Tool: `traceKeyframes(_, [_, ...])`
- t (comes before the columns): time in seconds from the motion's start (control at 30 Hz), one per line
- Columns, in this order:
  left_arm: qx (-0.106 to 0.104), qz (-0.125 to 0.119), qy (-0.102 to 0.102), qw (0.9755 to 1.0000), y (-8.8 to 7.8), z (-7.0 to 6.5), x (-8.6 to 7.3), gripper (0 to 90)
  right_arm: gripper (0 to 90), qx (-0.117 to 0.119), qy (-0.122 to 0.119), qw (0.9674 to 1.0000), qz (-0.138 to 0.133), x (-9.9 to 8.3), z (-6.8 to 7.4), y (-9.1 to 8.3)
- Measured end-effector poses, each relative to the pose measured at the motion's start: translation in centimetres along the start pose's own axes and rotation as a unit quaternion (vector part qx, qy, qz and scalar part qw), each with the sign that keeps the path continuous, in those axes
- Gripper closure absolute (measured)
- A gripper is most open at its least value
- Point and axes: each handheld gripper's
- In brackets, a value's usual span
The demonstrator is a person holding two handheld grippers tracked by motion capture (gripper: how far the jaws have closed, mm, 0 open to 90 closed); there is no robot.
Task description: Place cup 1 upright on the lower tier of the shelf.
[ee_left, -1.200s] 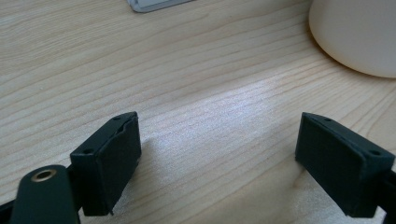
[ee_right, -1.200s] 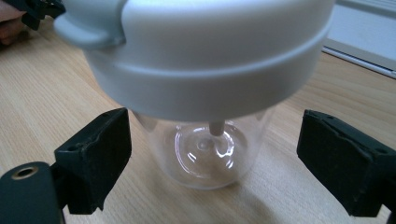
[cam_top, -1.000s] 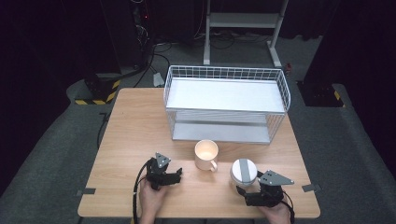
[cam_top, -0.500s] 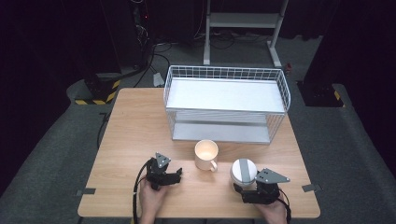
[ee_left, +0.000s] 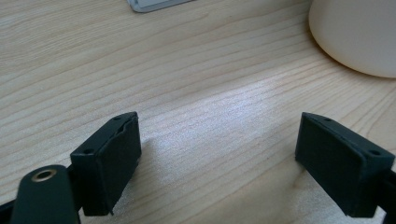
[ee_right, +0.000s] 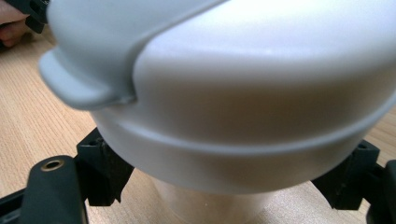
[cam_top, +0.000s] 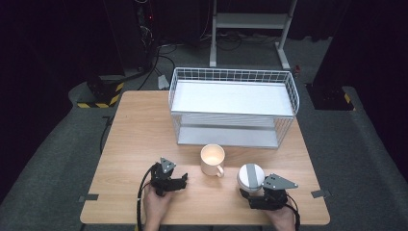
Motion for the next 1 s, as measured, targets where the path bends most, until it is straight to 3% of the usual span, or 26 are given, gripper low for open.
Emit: traceKeyframes(1.0, [0.0, 0.0, 0.0, 1.0, 0.0, 0.01, 0.0, 14.7, 18.7, 0.013, -0.008, 0.9999, 0.002, 0.17, -0.37, -0.05])
Point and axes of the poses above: each handheld gripper's, and its own axes: y roughly forward along the jaws, x roughly out of its top, z roughly to its left, and after that the axes turned 1 degree about y, right-handed
